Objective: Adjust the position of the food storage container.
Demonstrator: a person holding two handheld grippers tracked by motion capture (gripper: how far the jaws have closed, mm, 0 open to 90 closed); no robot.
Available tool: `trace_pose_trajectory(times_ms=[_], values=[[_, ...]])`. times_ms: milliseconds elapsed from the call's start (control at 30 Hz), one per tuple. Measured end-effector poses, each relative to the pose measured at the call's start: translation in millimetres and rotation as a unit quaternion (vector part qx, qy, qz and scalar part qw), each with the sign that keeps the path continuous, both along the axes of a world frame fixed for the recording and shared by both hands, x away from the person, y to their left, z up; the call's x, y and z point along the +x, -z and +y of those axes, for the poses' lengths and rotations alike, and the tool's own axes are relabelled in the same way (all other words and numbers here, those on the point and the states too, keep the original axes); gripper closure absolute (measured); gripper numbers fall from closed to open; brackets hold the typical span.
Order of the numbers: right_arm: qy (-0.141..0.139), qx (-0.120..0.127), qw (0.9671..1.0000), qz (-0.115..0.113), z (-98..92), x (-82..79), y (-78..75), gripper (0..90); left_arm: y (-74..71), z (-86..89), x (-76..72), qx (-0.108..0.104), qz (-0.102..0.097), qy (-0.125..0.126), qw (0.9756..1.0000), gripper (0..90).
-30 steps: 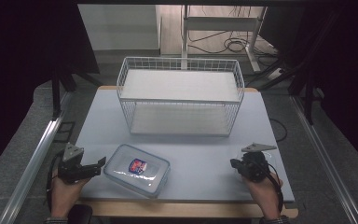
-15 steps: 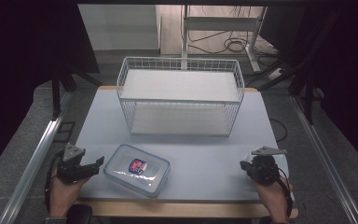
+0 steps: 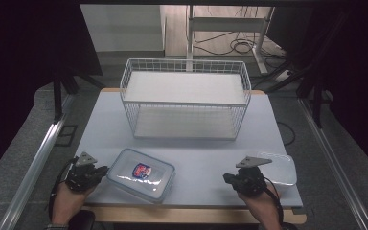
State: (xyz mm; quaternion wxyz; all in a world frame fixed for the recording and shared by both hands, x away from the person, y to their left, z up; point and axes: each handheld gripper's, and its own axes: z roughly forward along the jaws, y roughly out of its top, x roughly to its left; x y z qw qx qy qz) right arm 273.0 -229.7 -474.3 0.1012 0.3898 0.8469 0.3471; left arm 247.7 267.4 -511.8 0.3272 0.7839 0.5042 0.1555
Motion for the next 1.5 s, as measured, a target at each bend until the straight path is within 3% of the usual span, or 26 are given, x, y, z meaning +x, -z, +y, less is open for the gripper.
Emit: trace_pose_trajectory(times_ms=[133,367,500,667,800,867,933,967,1033,1500], values=[[-0.017,0.012,0.9997,0.012,11.3,-3.2,2.7,87.2,-0.6,-3.5,-0.5,-0.006,0.004,0.005,1.0,85.8],[-0.057,0.036,0.9968,0.044,36.5,-11.8,9.1,87.3,-5.3,-32.7,-2.1,-0.003,0.005,0.031,0.9995,85.7],[-0.076,0.035,0.9949,0.057,45.6,-15.8,12.7,87.3,-8.1,-50.4,-2.9,-0.011,0.002,0.04,0.9991,86.0],[-0.09,0.027,0.9932,0.07,50.9,-19.9,17.4,87.5,-12.7,-69.7,-6.2,-0.016,-0.004,0.072,0.9973,86.2],[-0.101,0.026,0.991,0.083,54.6,-23.8,21.6,88.0,-6.1,-63.3,-9.3,-0.009,0.031,0.084,0.9959,85.1],[-0.115,0.028,0.9888,0.09,58.9,-26.7,24.4,88.0,-2.1,-60.2,-11.6,-0.009,0.052,0.105,0.9931,85.6],[-0.124,0.031,0.9873,0.094,63.0,-29.1,25.3,88.0,-1.6,-60.4,-12.1,-0.015,0.056,0.109,0.9923,86.4],[-0.128,0.038,0.9865,0.095,65.7,-30.8,24.4,88.6,-3.4,-64.7,-12.3,-0.031,0.062,0.131,0.9889,86.8],[-0.124,0.031,0.9881,0.085,66.9,-31.9,22.6,88.6,-5.0,-70.8,-13.0,-0.009,0.058,0.124,0.9906,88.6],[-0.066,0.023,0.9956,0.062,42.6,-2.8,20.7,89.0,-1.2,-97.1,3.5,-0.027,0.038,0.121,0.9916,87.6]])
